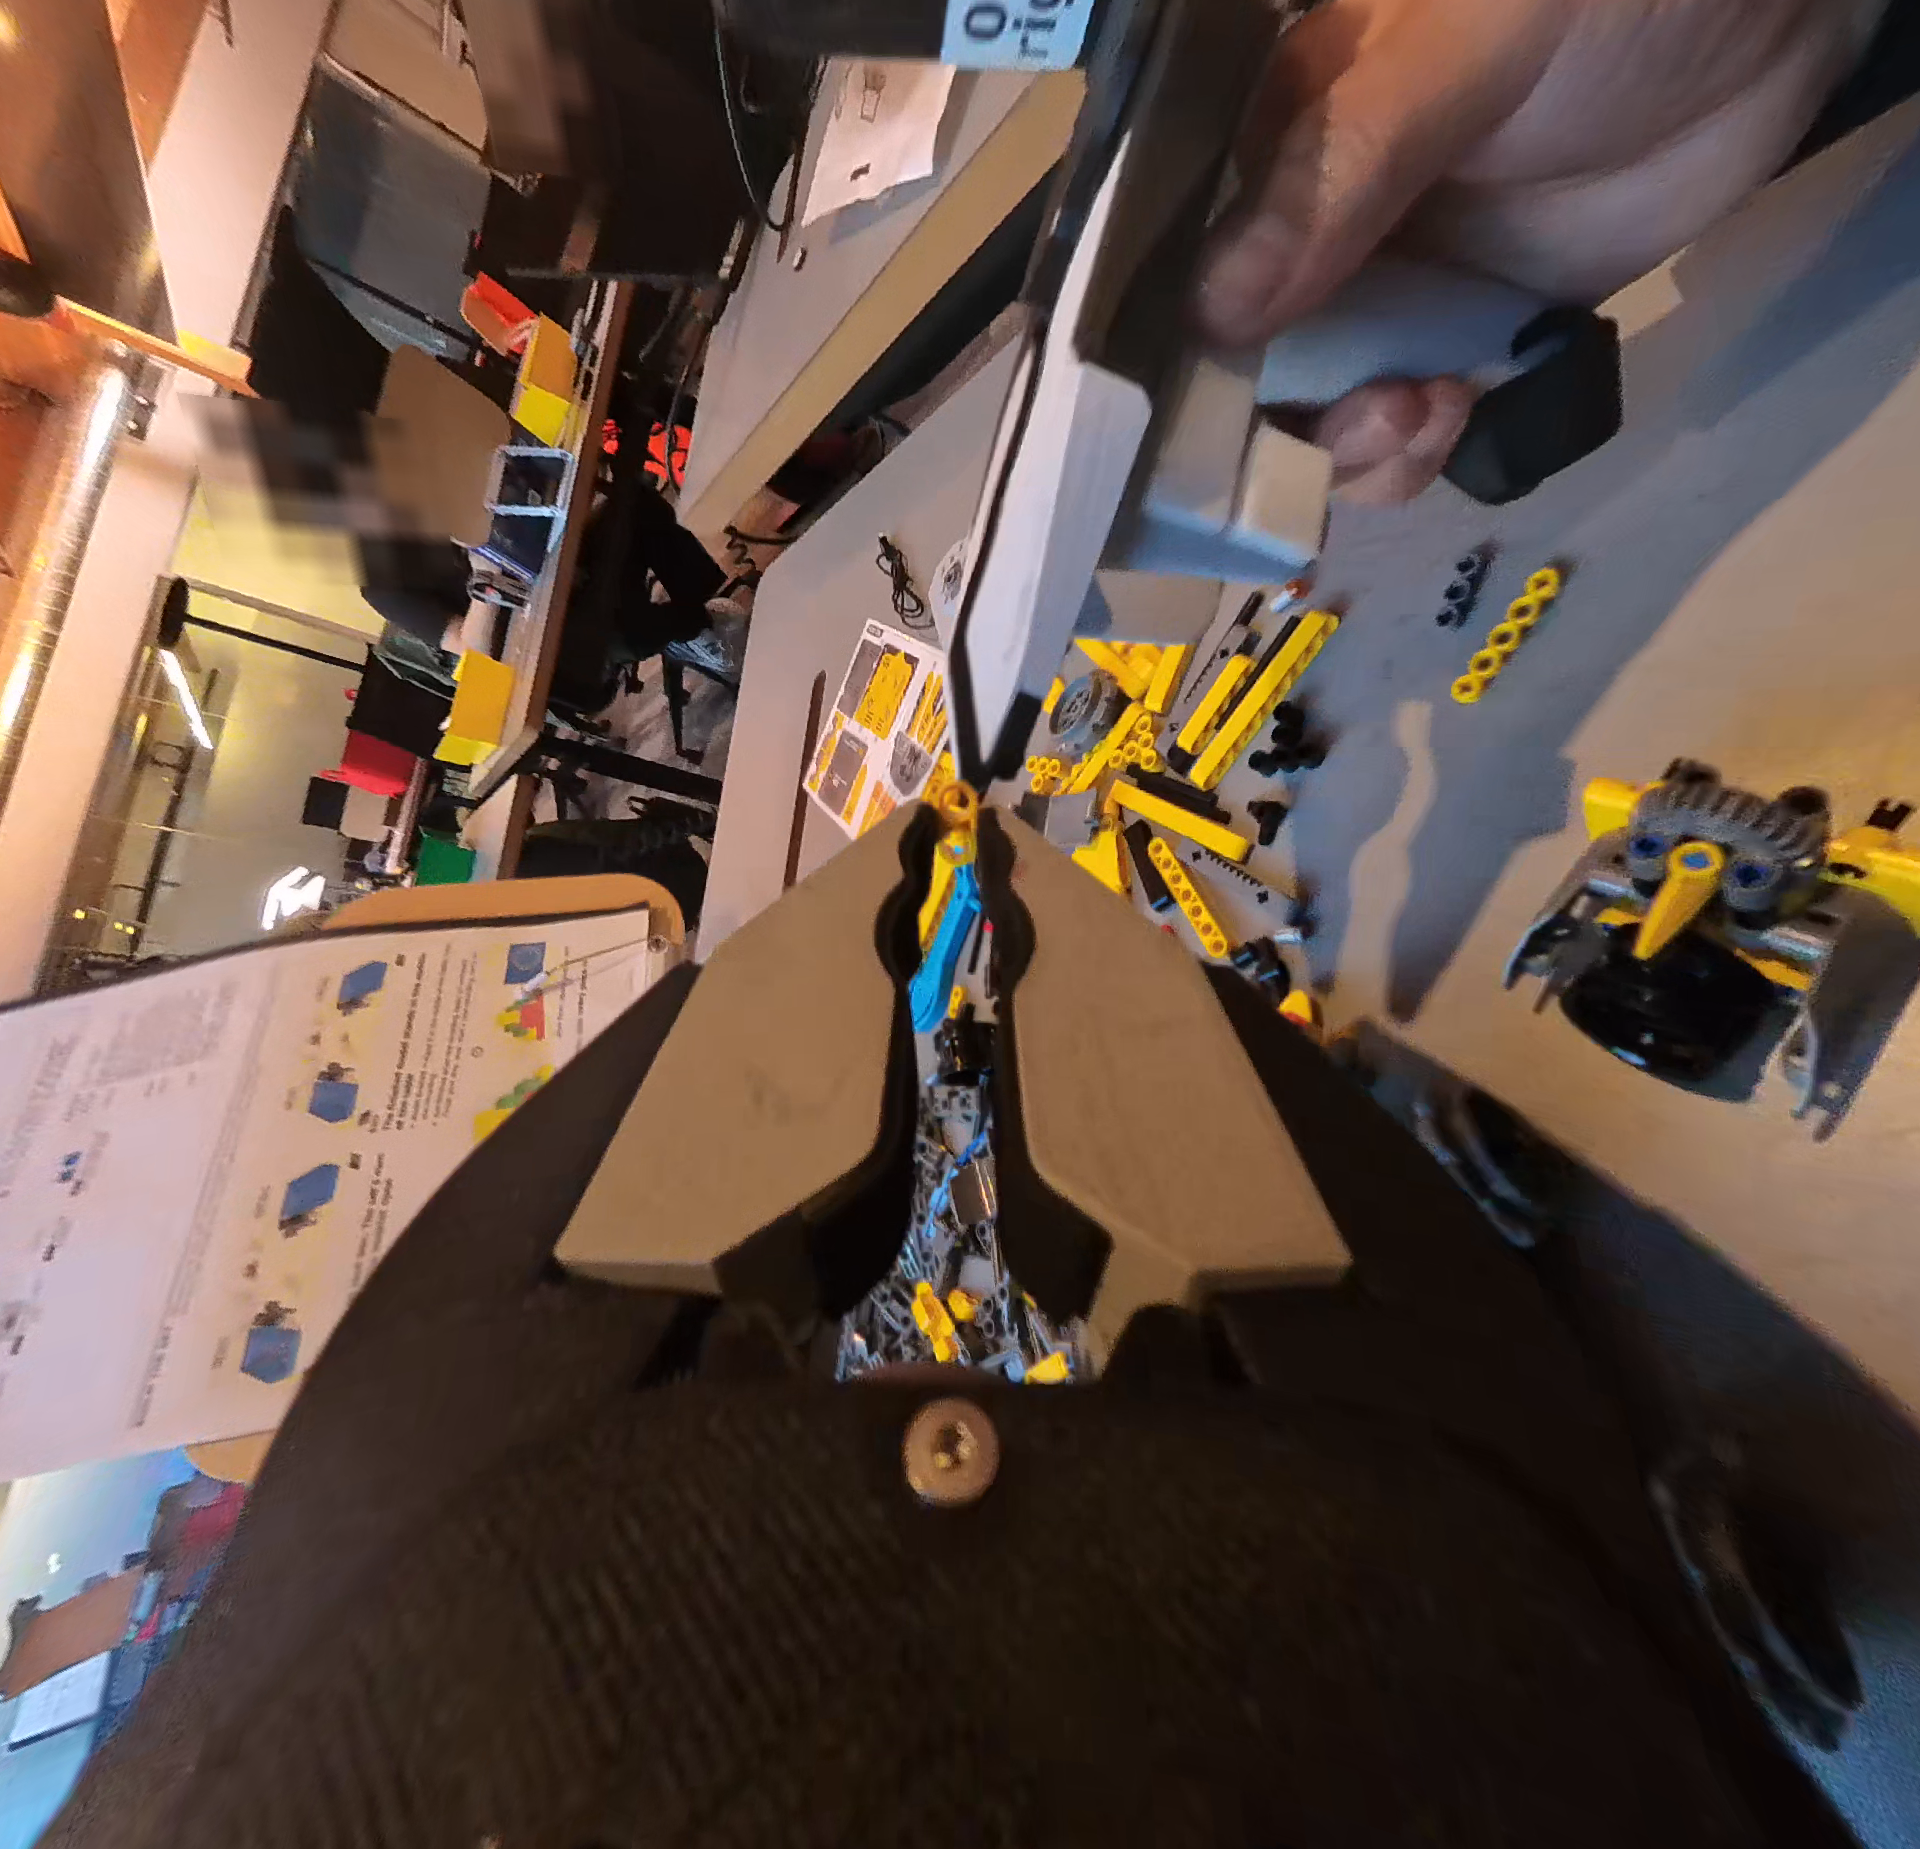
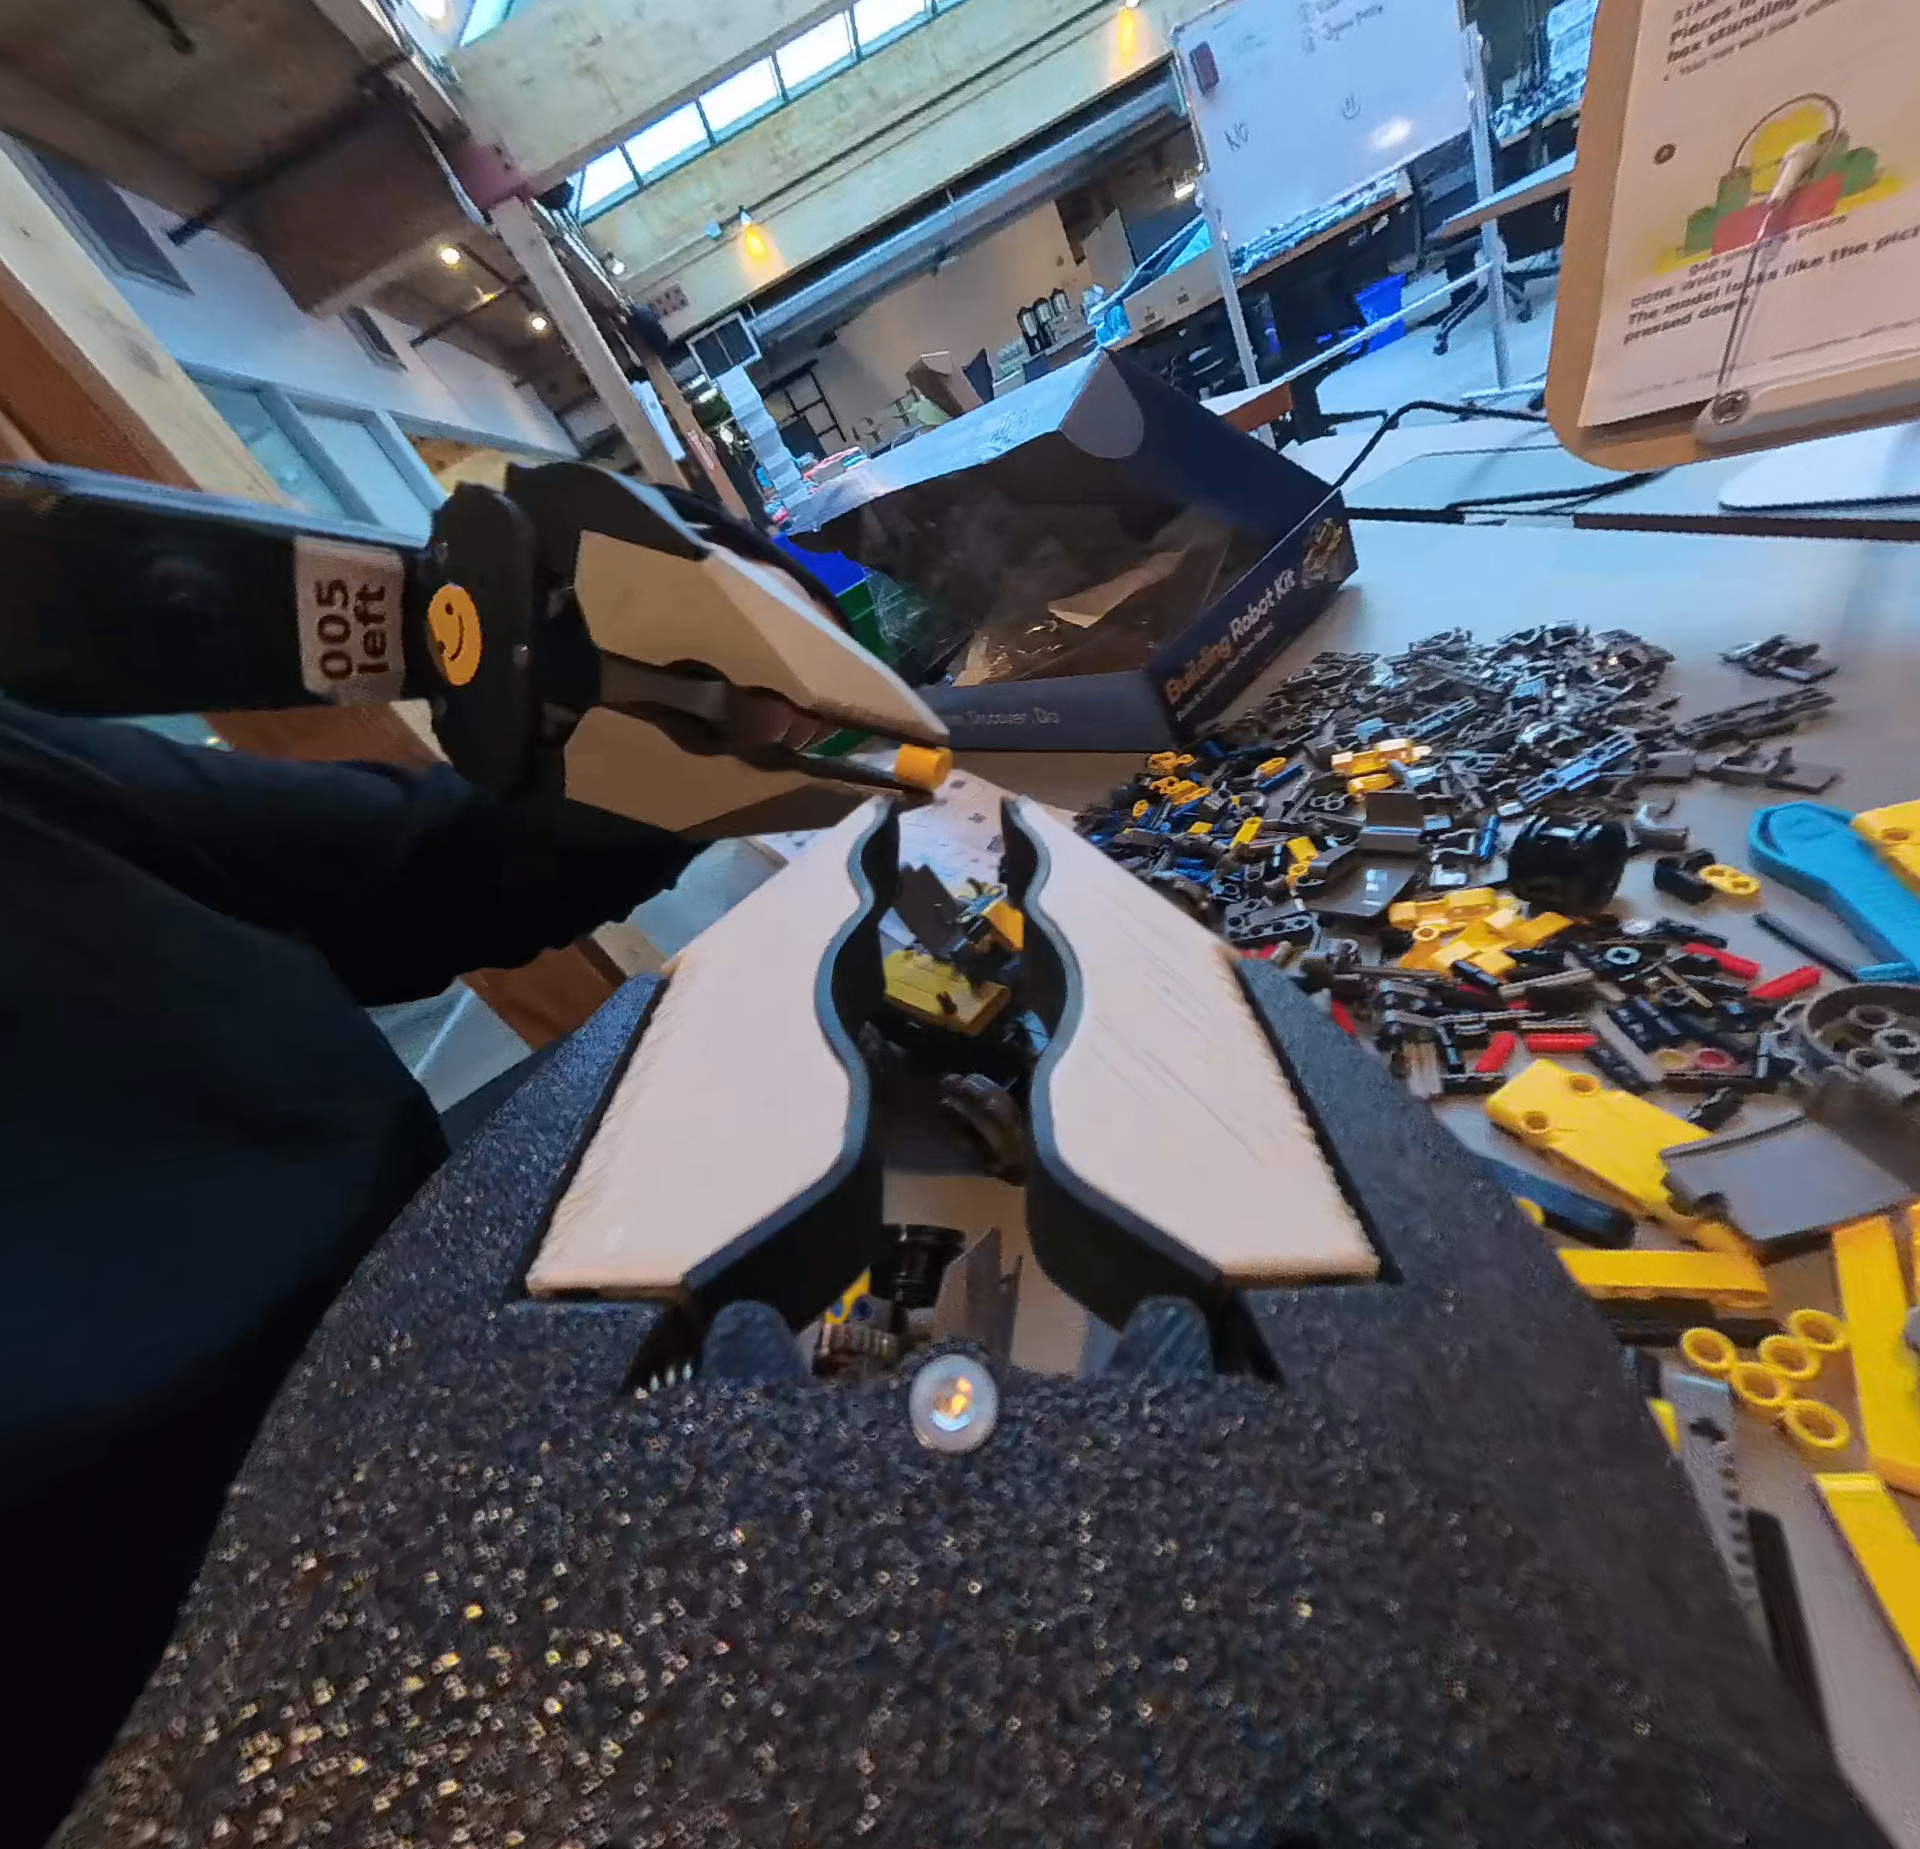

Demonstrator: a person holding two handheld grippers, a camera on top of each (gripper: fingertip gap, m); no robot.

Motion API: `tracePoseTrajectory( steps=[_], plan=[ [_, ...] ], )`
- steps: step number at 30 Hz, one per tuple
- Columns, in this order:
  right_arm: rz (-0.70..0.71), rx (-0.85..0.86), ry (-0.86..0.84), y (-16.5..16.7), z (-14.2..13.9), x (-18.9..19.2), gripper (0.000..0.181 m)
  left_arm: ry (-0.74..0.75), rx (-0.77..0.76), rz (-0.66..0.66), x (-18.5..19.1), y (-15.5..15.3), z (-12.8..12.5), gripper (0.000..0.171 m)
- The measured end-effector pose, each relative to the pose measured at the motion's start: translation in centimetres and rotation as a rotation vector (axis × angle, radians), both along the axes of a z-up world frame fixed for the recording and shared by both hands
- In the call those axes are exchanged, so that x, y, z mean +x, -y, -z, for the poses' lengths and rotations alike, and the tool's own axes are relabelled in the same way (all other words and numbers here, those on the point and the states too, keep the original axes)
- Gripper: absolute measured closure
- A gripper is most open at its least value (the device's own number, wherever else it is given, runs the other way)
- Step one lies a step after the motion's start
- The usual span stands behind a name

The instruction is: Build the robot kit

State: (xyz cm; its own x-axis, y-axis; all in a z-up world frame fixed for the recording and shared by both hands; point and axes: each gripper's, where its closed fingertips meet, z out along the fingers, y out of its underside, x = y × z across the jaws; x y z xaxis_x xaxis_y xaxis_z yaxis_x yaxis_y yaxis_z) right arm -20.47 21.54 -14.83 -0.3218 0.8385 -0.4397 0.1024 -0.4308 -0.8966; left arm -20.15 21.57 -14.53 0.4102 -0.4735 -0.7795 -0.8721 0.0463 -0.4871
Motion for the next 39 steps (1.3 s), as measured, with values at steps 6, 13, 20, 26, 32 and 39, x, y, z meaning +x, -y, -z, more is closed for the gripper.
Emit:
tracePoseTrajectory(
  steps=[6, 13, 20, 26, 32, 39],
  plan=[
    [-0.015, 0.007, -0.001, 0.9, -0.5, 1.0, 0.163, -0.058, 0.023, 0.003, 1.5, 0.5, 0.0, 0.167],
    [-0.049, -0.006, 0.028, 1.8, 0.1, 1.9, 0.173, -0.081, 0.002, 0.006, 2.4, 1.0, 1.0, 0.167],
    [0.18, 0.419, 0.369, -1.7, 7.3, 5.6, 0.174, 0.208, -0.207, -0.1, 1.2, 2.9, 3.2, 0.157],
    [0.208, 0.534, 0.564, -1.9, 12.5, 9.8, 0.174, 0.457, -0.334, -0.186, -0.4, 7.5, 6.5, 0.157],
    [0.181, 0.583, 0.667, -1.7, 14.6, 10.2, 0.173, 0.577, -0.406, -0.206, -0.3, 11.1, 8.9, 0.157],
    [0.194, 0.575, 0.708, -2.2, 15.1, 10.9, 0.163, 0.738, -0.427, -0.216, -0.8, 13.5, 9.5, 0.156]
  ],
)
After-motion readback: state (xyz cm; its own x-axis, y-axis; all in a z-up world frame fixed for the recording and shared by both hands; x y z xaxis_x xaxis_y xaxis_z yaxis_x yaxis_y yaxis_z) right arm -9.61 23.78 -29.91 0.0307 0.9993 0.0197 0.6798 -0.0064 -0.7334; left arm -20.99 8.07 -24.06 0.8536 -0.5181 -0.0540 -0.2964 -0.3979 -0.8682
